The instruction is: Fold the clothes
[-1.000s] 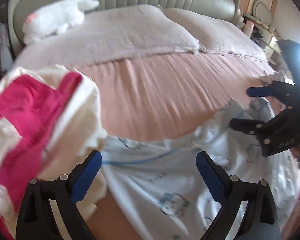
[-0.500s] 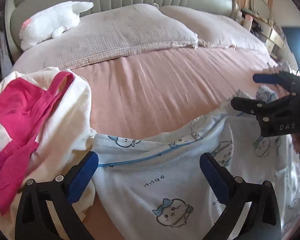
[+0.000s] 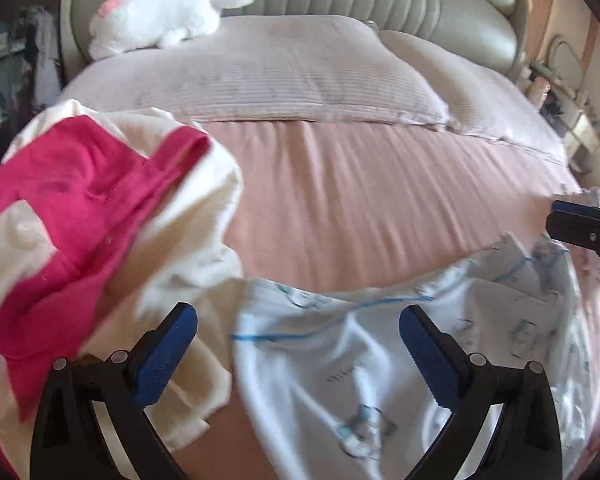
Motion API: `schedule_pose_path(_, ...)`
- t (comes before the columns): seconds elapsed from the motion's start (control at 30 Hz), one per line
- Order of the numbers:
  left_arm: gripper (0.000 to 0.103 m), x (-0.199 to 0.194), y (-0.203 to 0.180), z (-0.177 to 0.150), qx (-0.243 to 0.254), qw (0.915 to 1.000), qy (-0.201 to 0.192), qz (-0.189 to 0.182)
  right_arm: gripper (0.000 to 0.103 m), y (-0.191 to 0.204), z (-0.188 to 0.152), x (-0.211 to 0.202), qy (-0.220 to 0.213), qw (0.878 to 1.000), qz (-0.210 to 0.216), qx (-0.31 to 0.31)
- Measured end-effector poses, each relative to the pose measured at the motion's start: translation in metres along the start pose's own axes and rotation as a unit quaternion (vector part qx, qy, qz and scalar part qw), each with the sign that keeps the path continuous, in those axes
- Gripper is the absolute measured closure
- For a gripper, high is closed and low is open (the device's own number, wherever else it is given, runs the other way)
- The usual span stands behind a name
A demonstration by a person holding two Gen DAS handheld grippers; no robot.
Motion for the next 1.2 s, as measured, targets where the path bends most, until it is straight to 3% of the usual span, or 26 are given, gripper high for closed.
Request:
schedule_pose_path(0.07,0.000,-0.003,-0.034,-0.010,0.053,0.9979,0.007,-0.036,0.001,-0.025,-0.013,-0.020,0.009,1.000,-0.024,-0.006)
schedule_pose_path(0.13,0.000,0.000,-0.080,-0.020,0.112,0.9911,0.017,-0.069,0.001,-0.053,-0.036,-0.034,0.013,0.994,-0.101,-0.037)
schedule_pose_path(0.2,0.000,0.005,-0.127,-0.030,0.154,0.9820,0.031,-0.106,0.001,-0.078,-0.061,-0.035,0.038,0.988,-0.143,-0.051)
schedule_pose_path(0.27,0.000,0.016,-0.162,-0.035,0.194,0.9739,0.054,-0.105,0.012,-0.094,-0.084,-0.029,0.076,0.984,-0.150,-0.055)
schedule_pose_path(0.33,0.000,0.031,-0.188,-0.041,0.231,0.9663,0.080,-0.082,0.013,-0.097,-0.102,-0.021,0.094,0.980,-0.158,-0.078)
schedule_pose_path(0.4,0.000,0.042,-0.182,-0.047,0.227,0.9663,0.112,-0.047,0.013,-0.099,-0.115,-0.013,0.094,0.972,-0.177,-0.119)
schedule_pose_path(0.47,0.000,0.037,-0.162,-0.047,0.185,0.9735,0.121,-0.059,0.012,-0.113,-0.121,-0.017,0.099,0.961,-0.218,-0.136)
schedule_pose_path(0.57,0.000,0.025,-0.136,-0.043,0.135,0.9828,0.109,-0.063,0.012,-0.149,-0.133,-0.033,0.123,0.913,-0.340,-0.186)
schedule_pose_path(0.6,0.000,0.023,-0.131,-0.039,0.117,0.9856,0.099,-0.072,0.012,-0.162,-0.140,-0.038,0.134,0.908,-0.352,-0.185)
schedule_pose_path(0.63,0.000,0.022,-0.130,-0.030,0.103,0.9875,0.086,-0.083,0.012,-0.172,-0.142,-0.046,0.138,0.925,-0.321,-0.152)
schedule_pose_path(0.7,0.000,0.021,-0.130,-0.010,0.082,0.9898,0.061,-0.100,0.012,-0.182,-0.132,-0.063,0.115,0.977,-0.178,-0.039)
schedule_pose_path(0.73,0.001,0.022,-0.134,0.002,0.092,0.9904,0.052,-0.089,0.012,-0.184,-0.124,-0.066,0.095,0.989,-0.115,0.012)
schedule_pose_path(0.83,0.002,0.024,-0.151,0.025,0.116,0.9897,0.041,-0.073,0.012,-0.180,-0.097,-0.047,0.073,0.994,0.006,0.084)
schedule_pose_path(0.87,0.002,0.023,-0.155,0.025,0.121,0.9891,0.041,-0.074,0.012,-0.177,-0.090,-0.035,0.075,0.992,0.028,0.093)
schedule_pose_path(1.0,0.002,0.021,-0.163,0.004,0.117,0.9887,0.053,-0.077,0.014,-0.163,-0.081,0.008,0.101,0.992,0.032,0.066)
schedule_pose_path(1.03,0.002,0.020,-0.160,-0.004,0.103,0.9895,0.058,-0.083,0.022,-0.158,-0.078,0.012,0.102,0.993,0.030,0.051)
schedule_pose_path(1.1,0.002,0.021,-0.155,-0.019,0.077,0.9901,0.072,-0.092,0.055,-0.150,-0.070,0.012,0.102,0.993,0.056,0.038)
schedule_pose_path(1.13,0.002,0.023,-0.151,-0.023,0.068,0.9894,0.086,-0.094,0.087,-0.145,-0.069,0.014,0.105,0.992,0.065,0.030)
schedule_pose_path(1.2,0.002,0.025,-0.146,-0.024,0.067,0.9895,0.092,-0.088,0.089,-0.134,-0.069,0.020,0.115,0.991,0.070,0.008)
Point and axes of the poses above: each gripper's, at about its wrist camera, not at the fingertips, and x roughly the way its jaws point, y to its left, z to its top, the point moved 2 cm from there along x, roughly the way its jaws point, and after that the axes turned 2 degrees about x, right-handed, at the moved point
